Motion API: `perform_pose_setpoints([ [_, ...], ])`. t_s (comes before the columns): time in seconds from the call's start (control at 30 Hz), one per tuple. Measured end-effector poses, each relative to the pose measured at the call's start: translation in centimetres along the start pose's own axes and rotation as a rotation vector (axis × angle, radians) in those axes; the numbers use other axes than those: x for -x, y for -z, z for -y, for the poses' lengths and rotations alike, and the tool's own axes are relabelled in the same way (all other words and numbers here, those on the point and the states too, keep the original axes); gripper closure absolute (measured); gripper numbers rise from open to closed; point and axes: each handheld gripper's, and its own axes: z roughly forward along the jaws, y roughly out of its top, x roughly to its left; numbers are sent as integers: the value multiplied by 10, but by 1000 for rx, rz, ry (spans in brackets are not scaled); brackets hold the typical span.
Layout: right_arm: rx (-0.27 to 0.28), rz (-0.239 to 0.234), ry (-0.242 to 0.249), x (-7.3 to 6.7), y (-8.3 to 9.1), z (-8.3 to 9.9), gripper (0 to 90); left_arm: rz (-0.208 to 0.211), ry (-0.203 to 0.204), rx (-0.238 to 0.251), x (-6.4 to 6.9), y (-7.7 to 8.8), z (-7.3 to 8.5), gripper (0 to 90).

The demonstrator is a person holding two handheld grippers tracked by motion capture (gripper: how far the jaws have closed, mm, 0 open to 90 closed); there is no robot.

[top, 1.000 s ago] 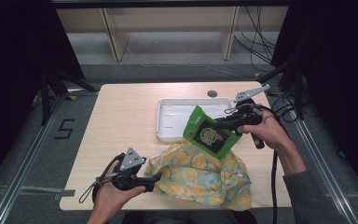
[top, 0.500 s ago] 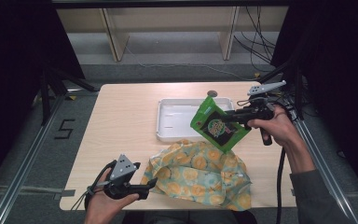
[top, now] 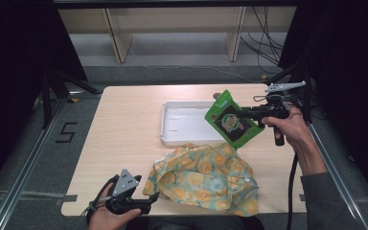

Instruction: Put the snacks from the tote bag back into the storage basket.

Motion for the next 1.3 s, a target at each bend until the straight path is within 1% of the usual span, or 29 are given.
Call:
perform_pose_setpoints([
  [0.03,3,9,-11,2,1,0,766,5,-23,-1,0,0,0,203],
  [0.13,-2,17,-51,5,5,0,766,7,-15,-12,0,1,1,203],
  [0.17,11,33,-33,8,5,0,766,2,-46,-10,-2,1,2,202],
  [0.23,4,46,-53,10,6,0,766,2,-25,-9,-1,1,3,203],
  [0.27,-4,62,-55,10,6,-1,766,1,-43,-6,-2,2,4,202],
  [0.3,13,61,-29,14,4,0,766,-4,-50,-9,-3,3,3,203],
  [0.33,-1,57,-60,12,5,-1,766,-3,-47,-9,-3,3,3,202],
  [0.37,-5,69,-60,13,4,-2,766,-4,-44,-13,-3,4,4,202],
  [0.4,-11,79,-54,14,4,-3,766,-1,-14,-10,-2,4,6,201],
  [0.43,-10,72,-67,14,2,-4,766,-6,-11,-19,-1,5,6,200],
  [0.47,-7,77,-56,16,0,-4,766,-8,-39,-19,-3,5,7,199],
  [0.5,-11,89,-61,17,-1,-5,766,0,-30,-4,-3,4,8,199],
  [0.53,-18,104,-48,18,-1,-7,766,-7,-28,-22,-2,5,8,199],
  [0.57,-20,112,-66,18,-3,-8,766,-6,-50,-43,-4,5,8,199],
  [0.6,-30,129,-72,19,-4,-10,766,-7,-14,-27,-2,3,10,199],
  [0.63,-33,138,-73,19,-6,-11,766,2,-2,-21,-1,2,11,199],
  [0.67,-39,145,-70,20,-7,-13,766,-2,-16,-35,-1,2,11,199],
  [0.73,-52,173,-74,19,-11,-16,766,-11,-9,-55,-2,1,13,199],
  [0.77,-52,187,-68,18,-16,-19,766,-14,-40,-58,-4,0,13,199],
  [0.8,-60,205,-60,18,-18,-21,766,-20,-34,-75,-4,0,13,199],
  [0.83,-66,217,-61,17,-21,-23,766,-26,3,-68,-2,-2,15,199],
  [0.93,-70,240,-43,16,-30,-30,766,-33,-36,-97,-6,-2,16,199],
  [1.0,-80,264,-49,14,-36,-34,766,-35,-47,-98,-7,-1,16,199],
  [1.03,-86,272,-43,14,-39,-35,766,-38,8,-83,-4,-3,17,199],
  [1.1,-95,295,-25,14,-45,-39,766,-43,0,-87,-4,-2,17,199],
  [1.13,-84,301,-37,13,-50,-39,766,-37,-2,-81,-4,-3,18,199],
  [1.17,-79,311,-33,13,-53,-40,766,-32,-27,-82,-5,-3,17,199],
  [1.27,-114,329,-41,13,-59,-45,766,-36,-27,-85,-5,-3,17,200],
  [1.3,-102,350,-43,14,-63,-45,766,-38,-27,-88,-5,-3,17,200],
])
